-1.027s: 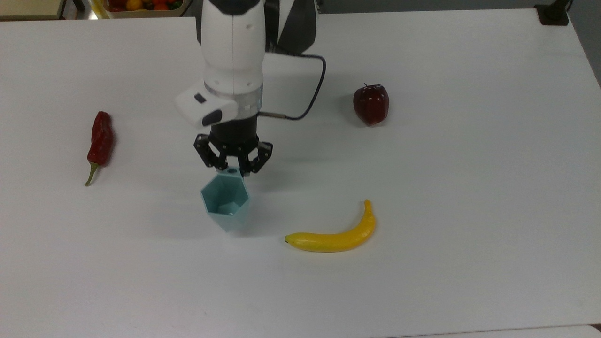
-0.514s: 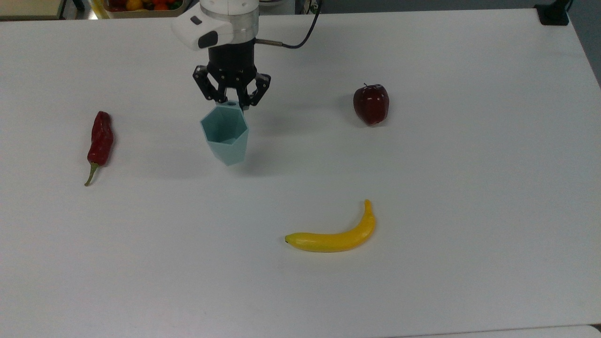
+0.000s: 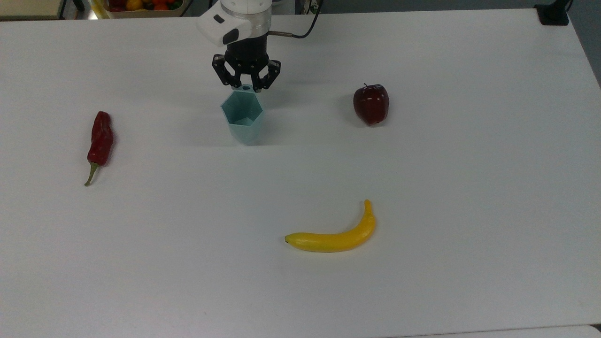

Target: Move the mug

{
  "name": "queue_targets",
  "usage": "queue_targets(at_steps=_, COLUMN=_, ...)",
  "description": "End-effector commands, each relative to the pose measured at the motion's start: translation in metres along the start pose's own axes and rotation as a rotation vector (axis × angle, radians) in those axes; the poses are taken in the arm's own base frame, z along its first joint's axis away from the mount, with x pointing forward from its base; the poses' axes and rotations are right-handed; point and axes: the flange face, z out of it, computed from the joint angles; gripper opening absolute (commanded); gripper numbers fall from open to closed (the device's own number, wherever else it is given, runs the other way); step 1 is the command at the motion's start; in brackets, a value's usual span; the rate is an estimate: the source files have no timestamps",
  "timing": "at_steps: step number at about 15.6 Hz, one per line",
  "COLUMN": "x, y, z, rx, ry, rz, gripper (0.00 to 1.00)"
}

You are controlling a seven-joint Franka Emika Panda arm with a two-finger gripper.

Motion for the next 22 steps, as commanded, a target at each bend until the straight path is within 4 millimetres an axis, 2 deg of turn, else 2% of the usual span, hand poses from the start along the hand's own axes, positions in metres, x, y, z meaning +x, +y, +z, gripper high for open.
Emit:
queue_targets(at_steps=1, x=-0.007, y=-0.012, z=0.012, rx=-0.019, ry=0.007, rz=-0.048, gripper=0.01)
queue_targets(at_steps=4, x=-0.007, y=-0.013, z=0.016, rx=-0.024, ry=-0.002, rz=-0.048, gripper=0.08)
queue_targets(at_steps=5, x=-0.007, y=-0.013, z=0.016, rx=-0.024, ry=-0.005, rz=-0.042, gripper=0.16)
queue_targets(at_steps=6, x=-0.006, y=-0.013, z=0.016, rx=-0.025, ry=-0.006, rz=-0.042, gripper=0.31)
queue_targets(at_steps=7, x=-0.006, y=-0.013, z=0.016, rx=-0.025, ry=-0.009, rz=-0.04, gripper=0.38)
queue_targets(at_steps=8, x=-0.007, y=-0.012, z=0.016, rx=-0.027, ry=-0.018, rz=-0.038, gripper=0.56)
queue_targets(at_steps=9, x=-0.01, y=-0.012, z=0.018, rx=-0.035, ry=-0.049, rz=-0.04, gripper=0.66)
queue_targets(at_steps=11, x=-0.009, y=-0.019, z=0.012, rx=-0.049, ry=-0.103, rz=-0.058, gripper=0.77)
queue_targets(at_steps=13, x=-0.003, y=-0.02, z=0.0, rx=-0.069, ry=-0.162, rz=-0.063, gripper=0.78)
queue_targets(at_steps=15, x=0.004, y=-0.021, z=-0.017, rx=-0.084, ry=-0.199, rz=-0.062, gripper=0.92)
queue_targets(at_steps=17, x=0.011, y=-0.03, z=-0.042, rx=-0.101, ry=-0.241, rz=-0.079, gripper=1.0)
queue_targets(at_steps=19, x=0.026, y=-0.033, z=-0.079, rx=-0.107, ry=-0.26, rz=-0.072, gripper=1.0)
queue_targets(at_steps=20, x=0.037, y=-0.044, z=-0.112, rx=-0.103, ry=-0.262, rz=-0.077, gripper=1.0)
queue_targets(at_steps=22, x=0.051, y=-0.048, z=-0.145, rx=-0.094, ry=-0.247, rz=-0.066, gripper=1.0)
